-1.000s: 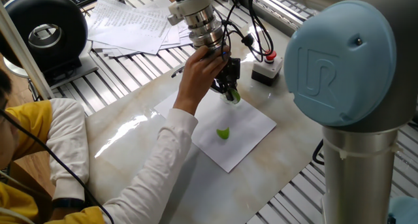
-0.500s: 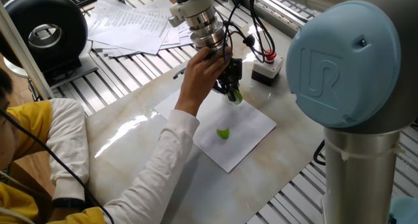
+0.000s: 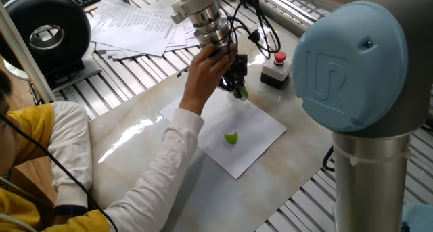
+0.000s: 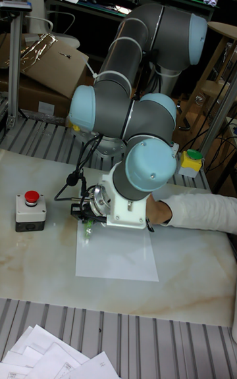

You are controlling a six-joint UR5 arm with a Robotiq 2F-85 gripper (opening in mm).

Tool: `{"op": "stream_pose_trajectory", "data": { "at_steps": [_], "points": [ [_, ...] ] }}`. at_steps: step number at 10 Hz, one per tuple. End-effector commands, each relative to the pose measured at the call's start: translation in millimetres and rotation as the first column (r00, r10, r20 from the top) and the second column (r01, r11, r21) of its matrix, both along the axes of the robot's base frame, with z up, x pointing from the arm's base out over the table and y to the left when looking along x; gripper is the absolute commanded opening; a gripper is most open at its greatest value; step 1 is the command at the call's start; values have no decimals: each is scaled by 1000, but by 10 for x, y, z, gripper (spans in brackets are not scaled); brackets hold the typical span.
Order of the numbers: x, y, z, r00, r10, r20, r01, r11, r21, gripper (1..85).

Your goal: Use the correction tape on paper

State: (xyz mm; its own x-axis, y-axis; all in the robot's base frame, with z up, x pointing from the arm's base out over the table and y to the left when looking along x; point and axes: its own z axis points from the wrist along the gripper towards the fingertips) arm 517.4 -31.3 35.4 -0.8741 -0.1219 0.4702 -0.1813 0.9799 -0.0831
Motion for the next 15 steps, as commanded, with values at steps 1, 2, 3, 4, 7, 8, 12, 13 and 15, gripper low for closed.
{"op": "stream_pose_trajectory", "data": {
  "at_steps": [1,2,3,4,7,8,12,13,15],
  "points": [
    [181,124,-22,1000,-9,25,9,1000,29,10],
    [185,137,8,1000,-20,13,19,999,48,10],
    [194,110,40,1000,-15,1,14,999,53,10],
    [183,130,67,1000,-25,-17,26,998,62,10],
    [137,164,109,998,-47,-49,51,995,80,10],
    [125,187,114,997,-55,-56,59,995,80,10],
    [51,20,104,995,-30,-91,32,999,22,10],
    [51,-26,78,996,-18,-91,19,1000,12,10],
    [58,-24,-9,996,-20,-82,21,1000,19,10]
  ]
}}
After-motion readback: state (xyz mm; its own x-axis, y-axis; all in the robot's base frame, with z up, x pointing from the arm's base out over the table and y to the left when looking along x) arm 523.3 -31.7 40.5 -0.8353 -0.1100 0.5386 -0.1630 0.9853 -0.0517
